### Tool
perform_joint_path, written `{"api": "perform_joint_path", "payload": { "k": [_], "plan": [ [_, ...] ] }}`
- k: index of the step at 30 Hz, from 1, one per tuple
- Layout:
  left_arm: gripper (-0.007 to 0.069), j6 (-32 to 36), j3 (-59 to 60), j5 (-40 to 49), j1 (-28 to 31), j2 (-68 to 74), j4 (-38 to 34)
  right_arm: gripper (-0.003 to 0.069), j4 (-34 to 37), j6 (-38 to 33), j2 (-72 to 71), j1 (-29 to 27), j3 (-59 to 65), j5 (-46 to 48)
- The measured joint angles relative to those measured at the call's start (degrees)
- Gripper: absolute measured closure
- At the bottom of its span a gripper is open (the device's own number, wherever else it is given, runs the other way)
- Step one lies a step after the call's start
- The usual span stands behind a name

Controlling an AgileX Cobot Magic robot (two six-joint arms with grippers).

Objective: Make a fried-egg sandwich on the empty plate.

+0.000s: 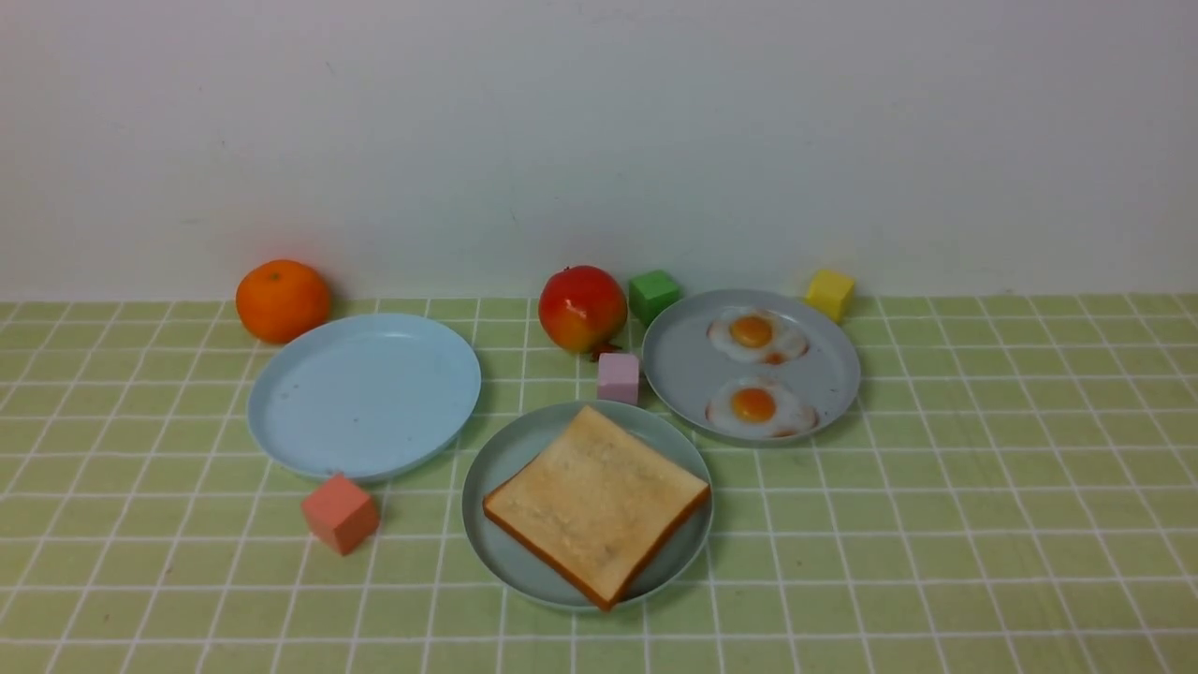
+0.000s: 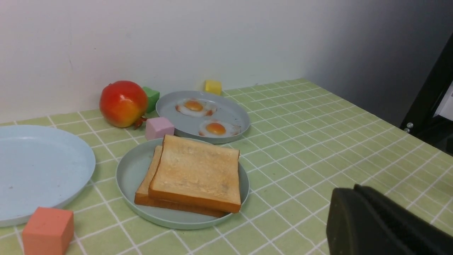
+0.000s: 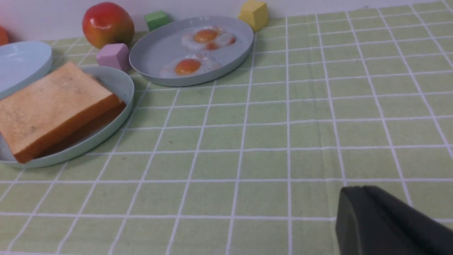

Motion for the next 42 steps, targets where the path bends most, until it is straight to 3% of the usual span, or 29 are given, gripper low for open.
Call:
{"api": "perform_joint_path", "payload": {
  "k": [42],
  "plan": [
    [0.0609,0.0,0.0,0.68,0.21,0.0,2.01,0.0664,-1.02,0.0,0.0,0.0,-0.18,0.79]
  ]
}}
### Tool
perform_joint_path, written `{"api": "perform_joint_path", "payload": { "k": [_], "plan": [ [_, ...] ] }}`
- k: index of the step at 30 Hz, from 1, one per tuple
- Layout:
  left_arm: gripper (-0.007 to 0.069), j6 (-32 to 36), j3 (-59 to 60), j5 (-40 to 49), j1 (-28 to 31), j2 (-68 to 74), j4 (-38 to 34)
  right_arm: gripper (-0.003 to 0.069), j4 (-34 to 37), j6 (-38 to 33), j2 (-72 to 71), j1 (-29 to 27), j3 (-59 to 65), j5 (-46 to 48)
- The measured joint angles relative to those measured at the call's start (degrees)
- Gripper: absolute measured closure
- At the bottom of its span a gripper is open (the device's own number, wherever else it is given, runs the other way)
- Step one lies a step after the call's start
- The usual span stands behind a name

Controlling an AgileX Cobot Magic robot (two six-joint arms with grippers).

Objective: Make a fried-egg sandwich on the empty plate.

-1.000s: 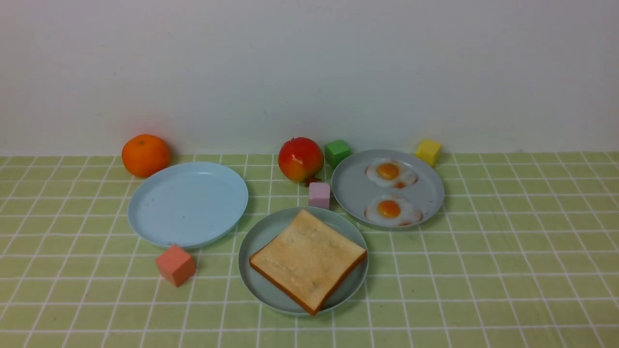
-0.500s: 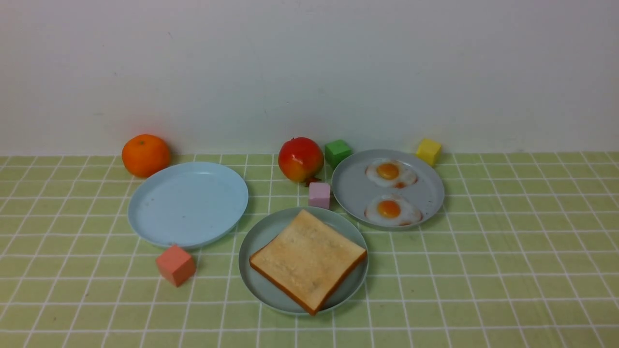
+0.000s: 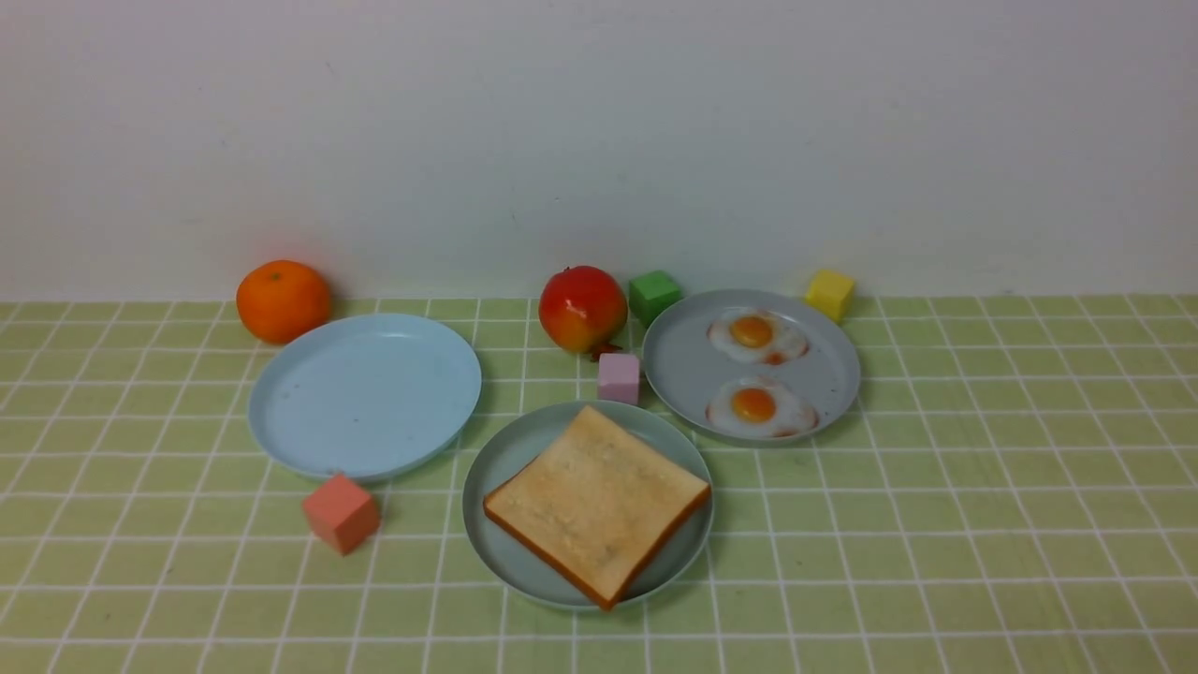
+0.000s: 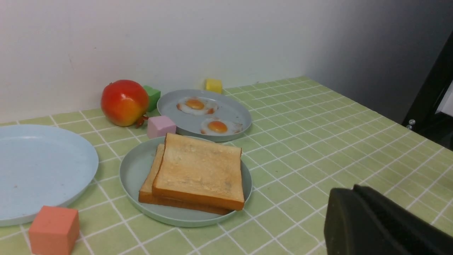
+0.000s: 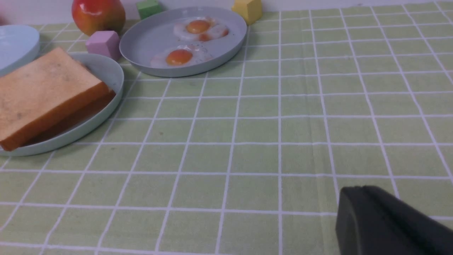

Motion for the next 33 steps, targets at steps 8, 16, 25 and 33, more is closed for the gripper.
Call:
{"api": "perform_joint_path", "payload": {
  "k": [8,16,25,33],
  "plan": [
    [0.0638,0.0,0.85,0.35,19.48,-3.38,0.31,0.0659,0.0,0.0,0.0,0.0,0.0,0.02],
    [0.0638,0.0,10.08,1.26,43.01,-5.66,-3.93,0.0654,0.0,0.0,0.0,0.0,0.0,0.02],
    [0.0638,-0.02,11.29,10.05,45.77,-5.66,-5.39,0.0649,0.01,0.0,-0.06,0.0,0.0,0.02],
    [0.0638,-0.02,11.29,10.11,45.77,-5.66,-5.44,0.0641,0.01,0.0,-0.06,0.0,0.0,0.02]
  ]
}}
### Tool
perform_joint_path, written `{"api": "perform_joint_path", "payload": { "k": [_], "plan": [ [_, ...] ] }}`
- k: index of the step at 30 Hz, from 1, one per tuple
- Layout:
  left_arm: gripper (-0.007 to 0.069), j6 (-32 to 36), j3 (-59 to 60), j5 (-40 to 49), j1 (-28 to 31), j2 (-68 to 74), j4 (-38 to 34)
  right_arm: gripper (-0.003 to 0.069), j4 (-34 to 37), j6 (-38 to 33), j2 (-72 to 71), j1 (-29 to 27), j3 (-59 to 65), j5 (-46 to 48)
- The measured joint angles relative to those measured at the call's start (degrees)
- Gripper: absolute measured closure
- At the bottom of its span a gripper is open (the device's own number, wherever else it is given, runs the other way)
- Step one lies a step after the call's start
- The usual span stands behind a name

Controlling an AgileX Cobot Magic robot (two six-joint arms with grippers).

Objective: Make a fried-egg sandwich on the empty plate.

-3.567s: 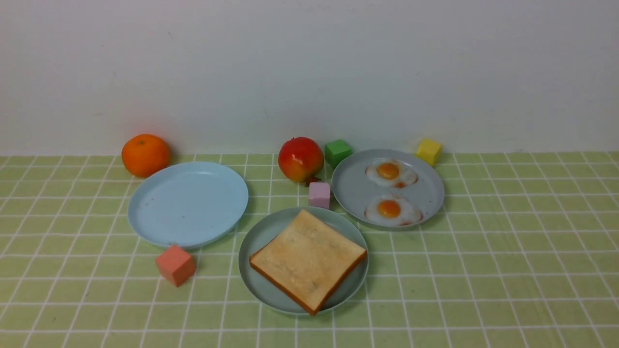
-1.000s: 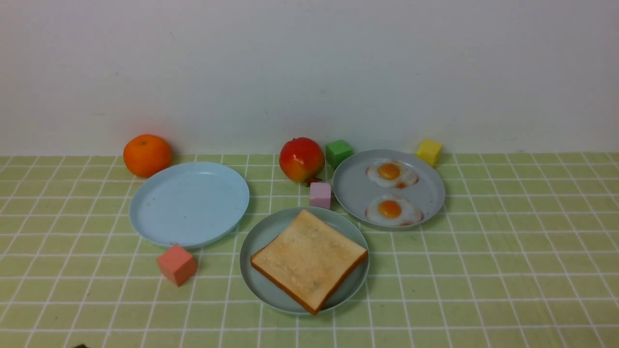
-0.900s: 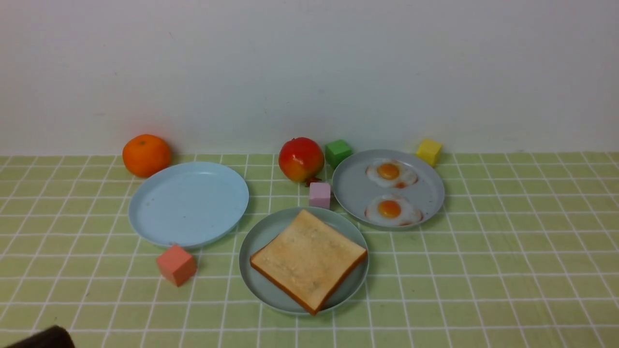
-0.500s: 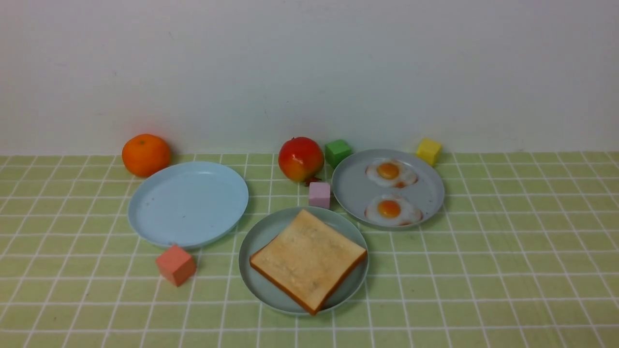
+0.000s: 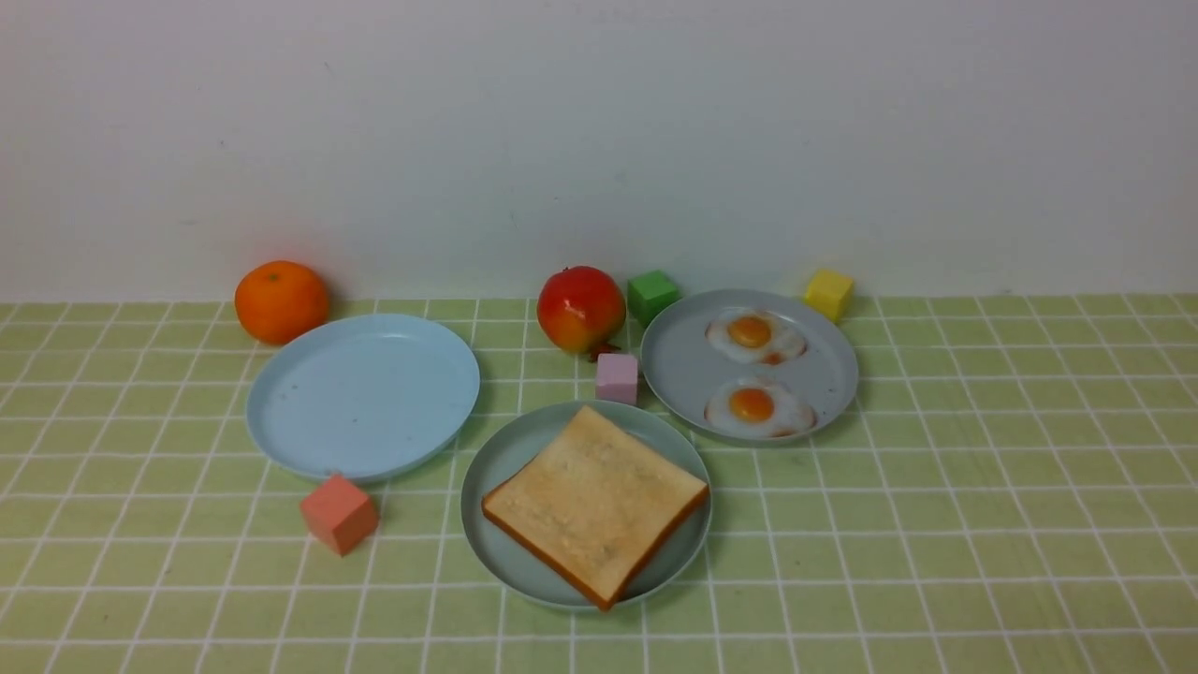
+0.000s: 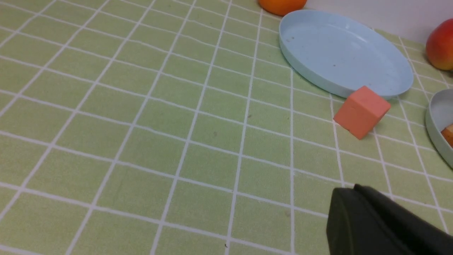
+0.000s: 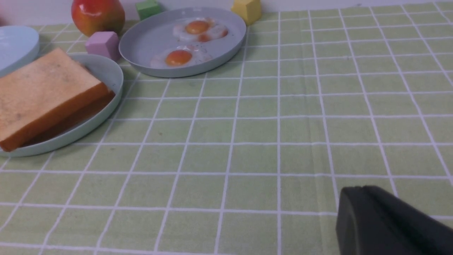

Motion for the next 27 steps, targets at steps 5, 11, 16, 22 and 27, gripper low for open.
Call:
{"api": "perform_joint_path", "payload": {
  "k": [5,11,16,22,27],
  "plan": [
    [0.0638,0.0,0.0,-0.05,-2.22,0.0,0.1,0.0634,0.0,0.0,0.0,0.0,0.0,0.0],
    [0.0638,0.0,0.0,-0.1,-3.57,0.0,0.31,0.0627,0.0,0.0,0.0,0.0,0.0,0.0],
    [0.0638,0.0,0.0,-0.1,-3.57,0.0,0.43,0.0619,0.0,0.0,0.0,0.0,0.0,0.0],
    [0.0638,0.0,0.0,-0.1,-3.57,0.0,0.43,0.0617,0.0,0.0,0.0,0.0,0.0,0.0],
    [0.0638,0.0,0.0,-0.1,-3.57,0.0,0.43,0.061,0.0,0.0,0.0,0.0,0.0,0.0]
  ]
}}
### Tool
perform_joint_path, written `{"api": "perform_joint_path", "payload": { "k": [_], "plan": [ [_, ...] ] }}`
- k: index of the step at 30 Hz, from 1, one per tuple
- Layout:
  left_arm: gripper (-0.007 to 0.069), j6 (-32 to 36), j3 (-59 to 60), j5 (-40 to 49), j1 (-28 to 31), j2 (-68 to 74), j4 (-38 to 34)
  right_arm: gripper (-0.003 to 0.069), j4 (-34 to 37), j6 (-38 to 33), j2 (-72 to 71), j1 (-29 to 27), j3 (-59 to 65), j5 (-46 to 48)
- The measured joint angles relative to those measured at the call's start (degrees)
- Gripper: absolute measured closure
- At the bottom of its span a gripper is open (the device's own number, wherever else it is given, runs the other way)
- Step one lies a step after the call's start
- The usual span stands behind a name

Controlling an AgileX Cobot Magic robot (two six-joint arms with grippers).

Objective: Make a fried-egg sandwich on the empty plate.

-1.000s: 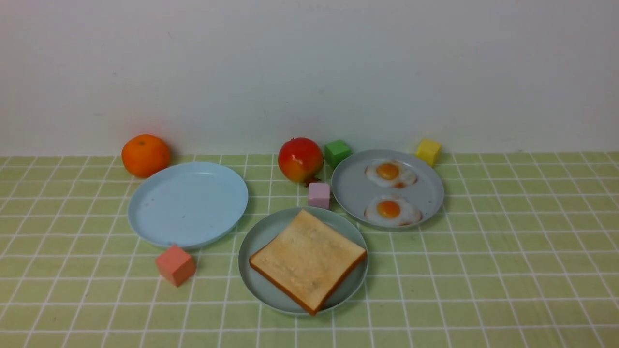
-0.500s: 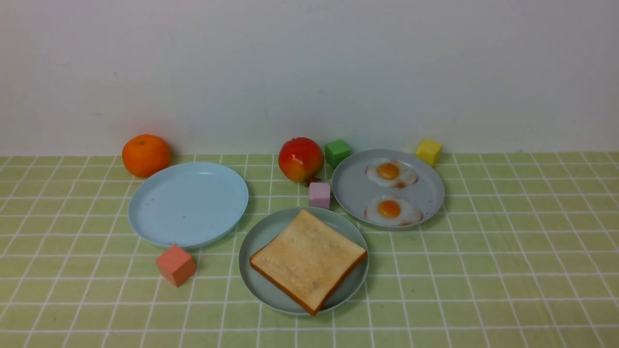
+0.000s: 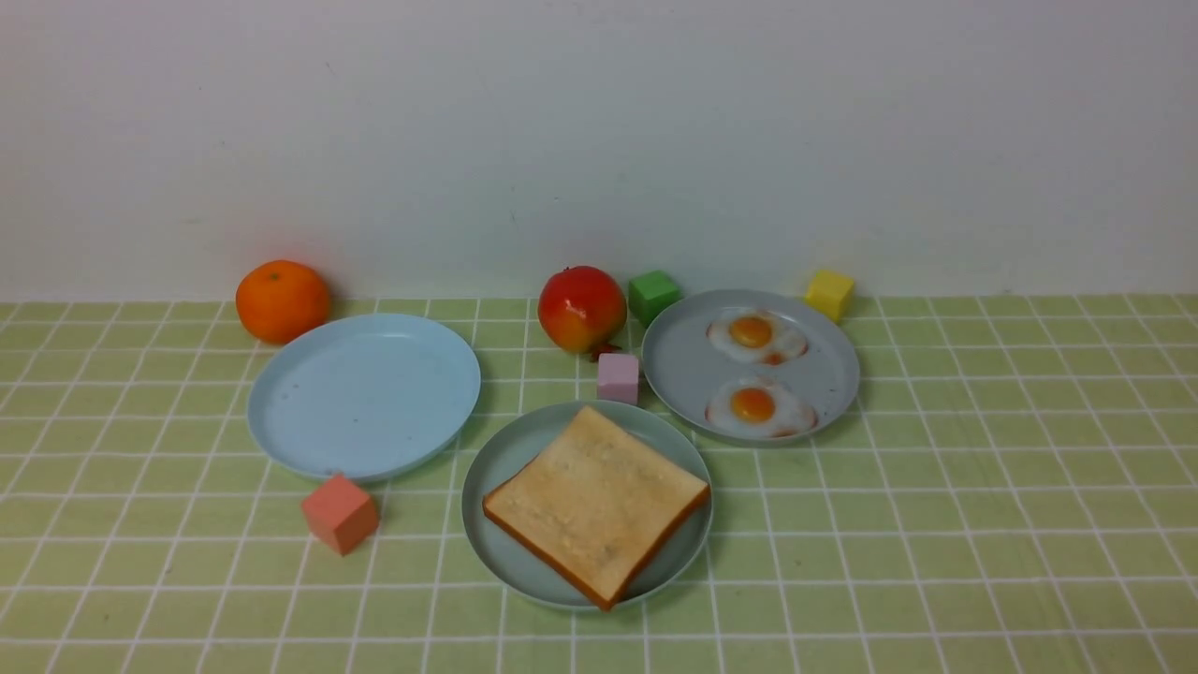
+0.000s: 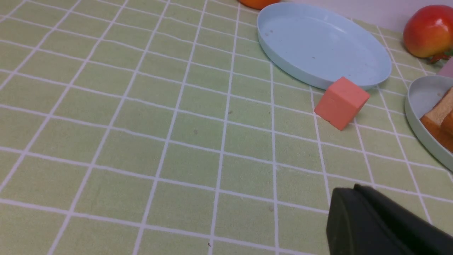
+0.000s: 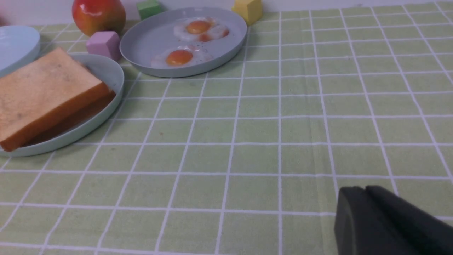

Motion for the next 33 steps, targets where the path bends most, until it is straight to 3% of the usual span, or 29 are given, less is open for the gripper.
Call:
{"api": "perform_joint_path", "payload": {
  "k": [33],
  "plan": [
    [0.0634,0.0,0.0,0.0,0.0,0.0,0.06,0.0573,0.0,0.0,0.0,0.0,0.0,0.0]
  ]
}}
